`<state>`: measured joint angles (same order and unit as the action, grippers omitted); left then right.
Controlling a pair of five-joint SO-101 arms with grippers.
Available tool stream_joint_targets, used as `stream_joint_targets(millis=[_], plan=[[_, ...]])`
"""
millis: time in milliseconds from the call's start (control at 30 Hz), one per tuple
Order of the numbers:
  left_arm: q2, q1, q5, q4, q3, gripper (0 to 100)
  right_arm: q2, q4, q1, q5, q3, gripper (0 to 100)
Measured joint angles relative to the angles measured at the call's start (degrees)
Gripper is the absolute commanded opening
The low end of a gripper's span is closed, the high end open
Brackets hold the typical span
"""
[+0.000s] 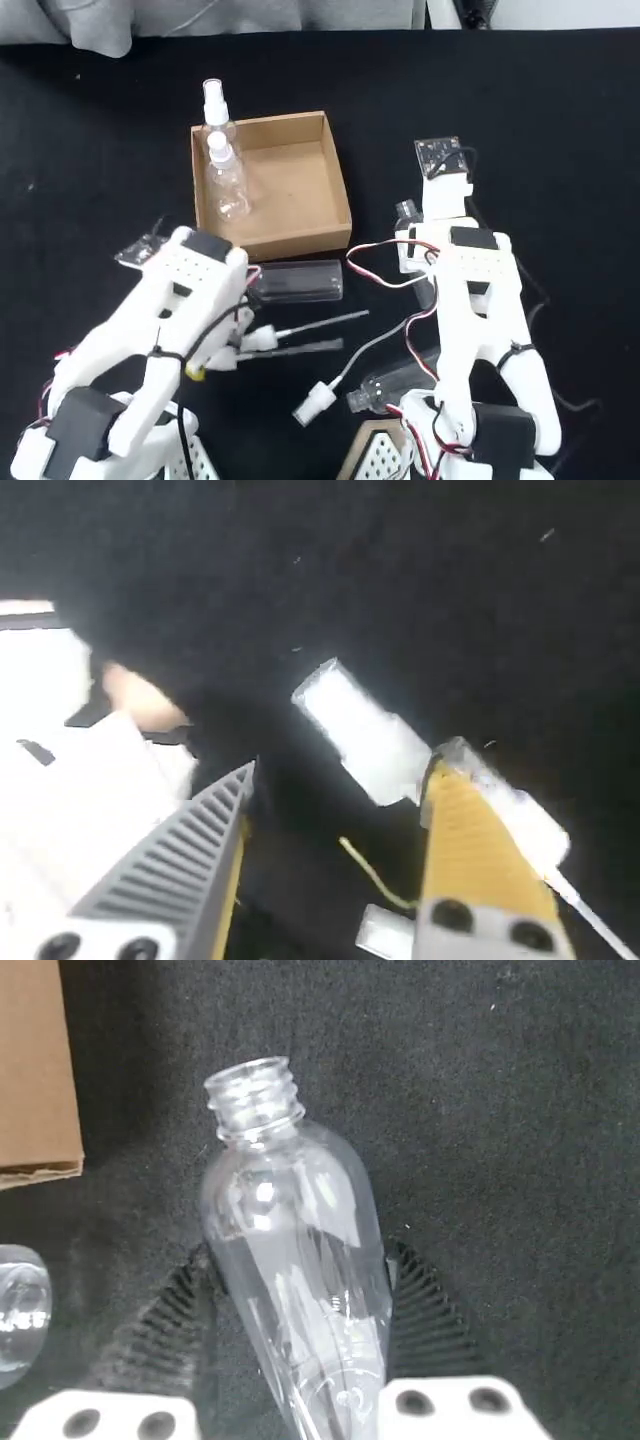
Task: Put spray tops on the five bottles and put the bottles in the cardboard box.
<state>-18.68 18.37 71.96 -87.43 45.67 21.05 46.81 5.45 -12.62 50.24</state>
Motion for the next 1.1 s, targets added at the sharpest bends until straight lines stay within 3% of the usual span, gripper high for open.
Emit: stream_joint_targets(millis=[100, 400, 600, 833, 1100], plan=[[-0.09, 2.11, 0.18, 2.55, 2.02, 25, 0.0, 0.0, 0.0, 0.0, 0.0, 8.1], [-1.05, 2.99, 0.35, 21.27, 14.42, 26, 0.0, 0.0, 0.0, 0.0, 0.0, 8.1], [-1.14, 2.81, -0.26, 23.56, 15.74, 26, 0.0, 0.0, 0.0, 0.0, 0.0, 8.1], [-1.05, -2.64, -17.23, 27.78, 16.44, 26, 0.0, 0.0, 0.0, 0.0, 0.0, 8.1], [-1.14, -3.69, -20.22, 32.88, 18.73, 25, 0.0, 0.0, 0.0, 0.0, 0.0, 8.1]])
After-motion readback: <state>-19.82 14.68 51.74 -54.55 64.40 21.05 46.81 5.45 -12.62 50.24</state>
